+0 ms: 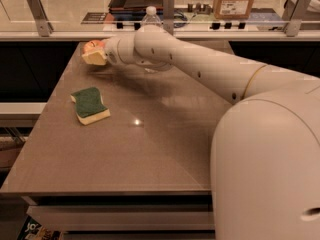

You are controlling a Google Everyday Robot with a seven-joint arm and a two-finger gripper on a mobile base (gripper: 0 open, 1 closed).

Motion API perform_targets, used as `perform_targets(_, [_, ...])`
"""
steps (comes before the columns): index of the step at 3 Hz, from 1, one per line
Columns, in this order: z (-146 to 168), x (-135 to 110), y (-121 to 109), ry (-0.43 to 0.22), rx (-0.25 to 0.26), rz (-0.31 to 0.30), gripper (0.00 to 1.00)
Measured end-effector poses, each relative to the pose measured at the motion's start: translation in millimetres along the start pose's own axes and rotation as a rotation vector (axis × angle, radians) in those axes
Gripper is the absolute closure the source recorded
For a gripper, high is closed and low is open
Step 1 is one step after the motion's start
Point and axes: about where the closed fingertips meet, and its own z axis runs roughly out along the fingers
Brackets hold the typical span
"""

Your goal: Pick apple

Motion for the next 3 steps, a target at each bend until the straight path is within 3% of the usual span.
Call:
perform_targets(2, [-25, -32, -11, -0.115, -0.115, -0.043, 1.0])
perform_targets(3, [-34, -51, -11, -0.143, -0.146, -0.078, 1.0])
